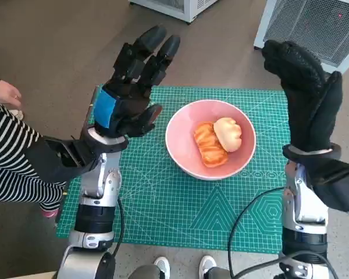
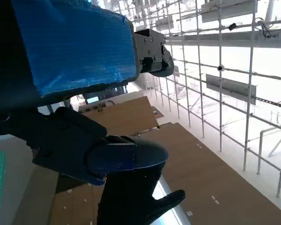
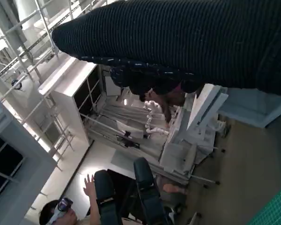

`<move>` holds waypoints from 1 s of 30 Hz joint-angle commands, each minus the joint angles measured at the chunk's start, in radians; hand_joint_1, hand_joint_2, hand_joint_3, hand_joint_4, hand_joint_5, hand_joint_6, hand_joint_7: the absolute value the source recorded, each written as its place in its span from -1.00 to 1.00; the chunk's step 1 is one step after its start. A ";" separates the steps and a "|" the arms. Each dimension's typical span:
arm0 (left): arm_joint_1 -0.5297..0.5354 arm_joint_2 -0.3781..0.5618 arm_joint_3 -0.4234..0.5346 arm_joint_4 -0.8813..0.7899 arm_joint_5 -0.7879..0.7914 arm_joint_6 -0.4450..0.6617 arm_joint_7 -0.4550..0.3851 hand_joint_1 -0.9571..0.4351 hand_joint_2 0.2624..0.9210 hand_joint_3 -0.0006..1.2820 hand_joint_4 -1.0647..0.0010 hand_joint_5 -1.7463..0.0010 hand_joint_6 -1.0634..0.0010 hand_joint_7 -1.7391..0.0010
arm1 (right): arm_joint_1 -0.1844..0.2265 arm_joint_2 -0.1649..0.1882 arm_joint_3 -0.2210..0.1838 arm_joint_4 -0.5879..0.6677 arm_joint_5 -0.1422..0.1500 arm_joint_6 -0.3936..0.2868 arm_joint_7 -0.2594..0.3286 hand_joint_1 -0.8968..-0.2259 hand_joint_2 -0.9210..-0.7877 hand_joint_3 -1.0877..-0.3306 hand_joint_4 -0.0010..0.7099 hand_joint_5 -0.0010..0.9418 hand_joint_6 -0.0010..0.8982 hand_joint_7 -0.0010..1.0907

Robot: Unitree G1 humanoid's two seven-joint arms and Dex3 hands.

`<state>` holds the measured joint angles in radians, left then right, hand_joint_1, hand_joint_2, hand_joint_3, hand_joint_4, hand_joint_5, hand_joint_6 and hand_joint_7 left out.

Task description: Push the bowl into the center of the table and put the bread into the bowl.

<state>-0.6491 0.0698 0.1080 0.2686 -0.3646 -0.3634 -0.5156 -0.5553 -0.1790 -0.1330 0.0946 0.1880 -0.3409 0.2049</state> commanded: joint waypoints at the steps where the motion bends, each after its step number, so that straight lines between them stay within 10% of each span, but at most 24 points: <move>1: 0.010 -0.003 -0.006 -0.025 -0.006 0.020 0.005 -0.56 1.00 -0.27 0.71 0.98 1.00 0.37 | 0.030 0.002 0.004 0.001 -0.008 0.006 0.002 -0.41 -1.00 0.00 -0.59 -1.00 -0.94 -0.06; 30: 0.018 0.005 -0.002 -0.046 -0.006 0.040 0.009 -0.56 1.00 -0.27 0.72 0.97 1.00 0.38 | 0.033 0.005 0.006 0.000 0.010 0.006 0.013 -0.42 -1.00 0.00 -0.62 -1.00 -0.95 -0.06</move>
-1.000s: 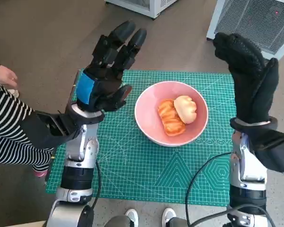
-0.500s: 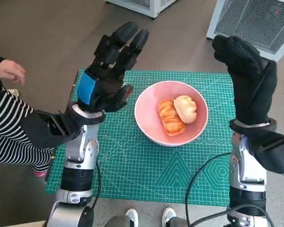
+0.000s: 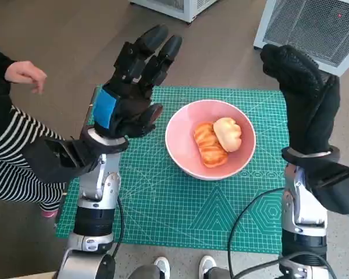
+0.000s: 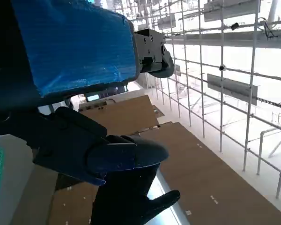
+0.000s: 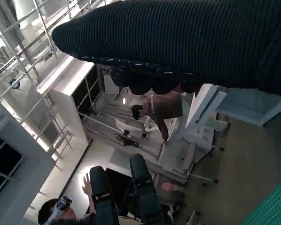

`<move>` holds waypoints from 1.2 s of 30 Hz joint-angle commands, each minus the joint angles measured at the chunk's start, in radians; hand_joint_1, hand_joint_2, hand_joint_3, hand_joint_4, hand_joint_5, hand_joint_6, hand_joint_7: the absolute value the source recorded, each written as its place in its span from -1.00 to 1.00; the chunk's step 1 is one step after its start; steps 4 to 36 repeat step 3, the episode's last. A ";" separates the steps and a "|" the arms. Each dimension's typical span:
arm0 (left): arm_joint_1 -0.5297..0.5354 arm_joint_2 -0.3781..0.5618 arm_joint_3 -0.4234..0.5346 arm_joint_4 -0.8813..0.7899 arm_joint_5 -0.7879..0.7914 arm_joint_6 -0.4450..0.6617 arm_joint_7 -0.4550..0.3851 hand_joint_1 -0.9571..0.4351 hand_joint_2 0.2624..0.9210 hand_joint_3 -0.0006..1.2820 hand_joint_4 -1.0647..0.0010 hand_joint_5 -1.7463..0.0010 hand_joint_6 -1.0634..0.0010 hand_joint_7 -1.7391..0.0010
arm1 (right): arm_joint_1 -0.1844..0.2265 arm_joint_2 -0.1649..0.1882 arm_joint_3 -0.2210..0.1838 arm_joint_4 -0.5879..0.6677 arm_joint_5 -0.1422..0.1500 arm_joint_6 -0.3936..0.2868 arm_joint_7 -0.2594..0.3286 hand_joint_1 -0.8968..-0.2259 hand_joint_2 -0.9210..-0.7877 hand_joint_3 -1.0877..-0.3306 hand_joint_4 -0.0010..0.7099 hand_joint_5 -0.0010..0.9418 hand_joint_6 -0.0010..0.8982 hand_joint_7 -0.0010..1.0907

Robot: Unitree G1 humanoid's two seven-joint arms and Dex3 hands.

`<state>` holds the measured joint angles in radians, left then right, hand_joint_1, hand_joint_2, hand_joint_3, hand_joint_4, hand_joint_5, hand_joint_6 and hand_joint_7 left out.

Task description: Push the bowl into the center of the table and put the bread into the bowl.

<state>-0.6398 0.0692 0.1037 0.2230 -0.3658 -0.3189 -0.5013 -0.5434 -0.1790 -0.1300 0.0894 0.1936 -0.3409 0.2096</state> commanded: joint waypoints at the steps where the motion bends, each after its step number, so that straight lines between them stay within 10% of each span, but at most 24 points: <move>1: 0.008 0.006 0.003 0.001 -0.005 -0.005 -0.008 -0.56 1.00 -0.27 0.72 0.97 1.00 0.38 | 0.021 0.005 0.002 0.005 0.004 0.007 0.008 -0.42 -1.00 0.00 -0.62 -1.00 -0.95 -0.06; 36: 0.007 0.007 0.004 0.003 -0.006 -0.005 -0.010 -0.56 1.00 -0.27 0.72 0.97 1.00 0.38 | 0.021 0.006 0.002 0.004 0.004 0.008 0.007 -0.42 -1.00 0.00 -0.62 -1.00 -0.95 -0.05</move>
